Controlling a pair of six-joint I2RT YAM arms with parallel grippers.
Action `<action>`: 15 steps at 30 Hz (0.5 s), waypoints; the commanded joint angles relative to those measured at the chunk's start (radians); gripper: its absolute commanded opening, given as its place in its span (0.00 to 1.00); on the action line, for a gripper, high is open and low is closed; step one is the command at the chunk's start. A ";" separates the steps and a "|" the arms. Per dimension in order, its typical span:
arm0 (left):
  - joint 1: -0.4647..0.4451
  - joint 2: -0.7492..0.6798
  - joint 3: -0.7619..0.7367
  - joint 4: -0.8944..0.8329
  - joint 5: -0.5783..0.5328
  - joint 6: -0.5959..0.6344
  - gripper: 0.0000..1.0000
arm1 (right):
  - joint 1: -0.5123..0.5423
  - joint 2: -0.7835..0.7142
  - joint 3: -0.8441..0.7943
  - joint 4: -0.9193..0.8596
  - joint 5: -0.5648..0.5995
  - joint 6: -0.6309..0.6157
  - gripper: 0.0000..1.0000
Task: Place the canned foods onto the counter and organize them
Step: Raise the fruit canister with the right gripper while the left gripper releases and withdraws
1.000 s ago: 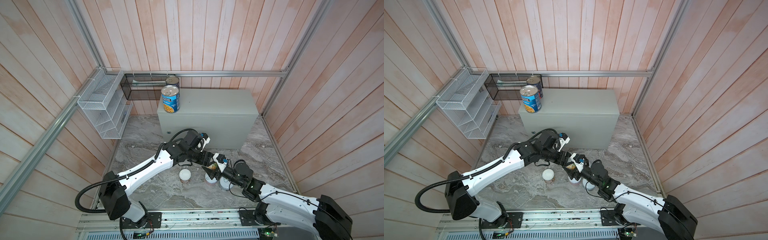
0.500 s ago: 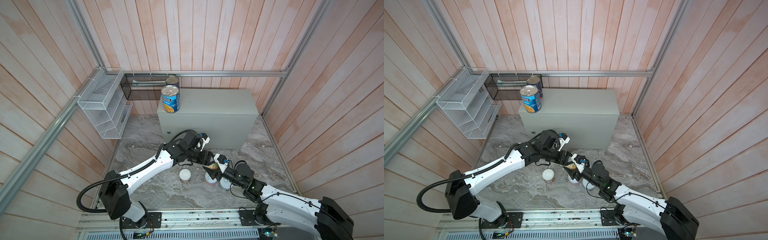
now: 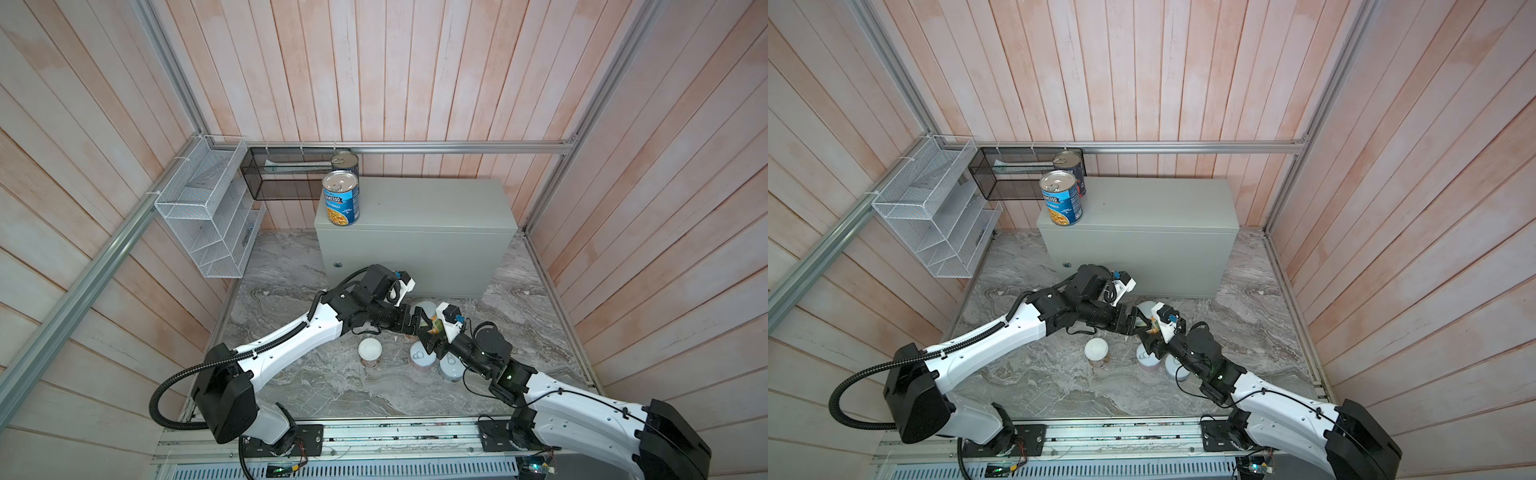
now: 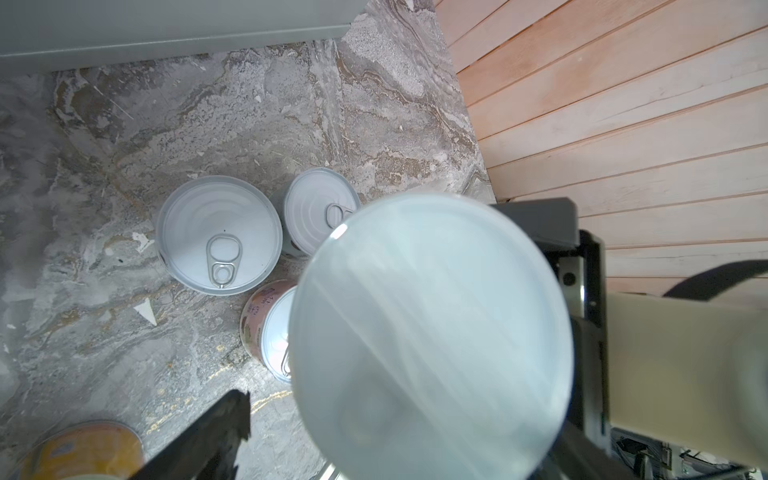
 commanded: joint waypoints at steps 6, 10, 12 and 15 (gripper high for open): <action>0.027 -0.113 -0.060 0.056 -0.075 -0.029 1.00 | -0.006 -0.034 0.038 0.063 0.049 0.039 0.70; 0.050 -0.197 -0.135 0.121 -0.137 -0.064 1.00 | -0.005 -0.054 0.064 0.037 0.048 0.050 0.70; 0.060 -0.255 -0.194 0.158 -0.190 -0.093 1.00 | -0.005 -0.060 0.105 -0.017 0.055 0.059 0.70; 0.085 -0.343 -0.291 0.230 -0.221 -0.145 1.00 | -0.005 -0.057 0.162 -0.061 0.033 0.049 0.70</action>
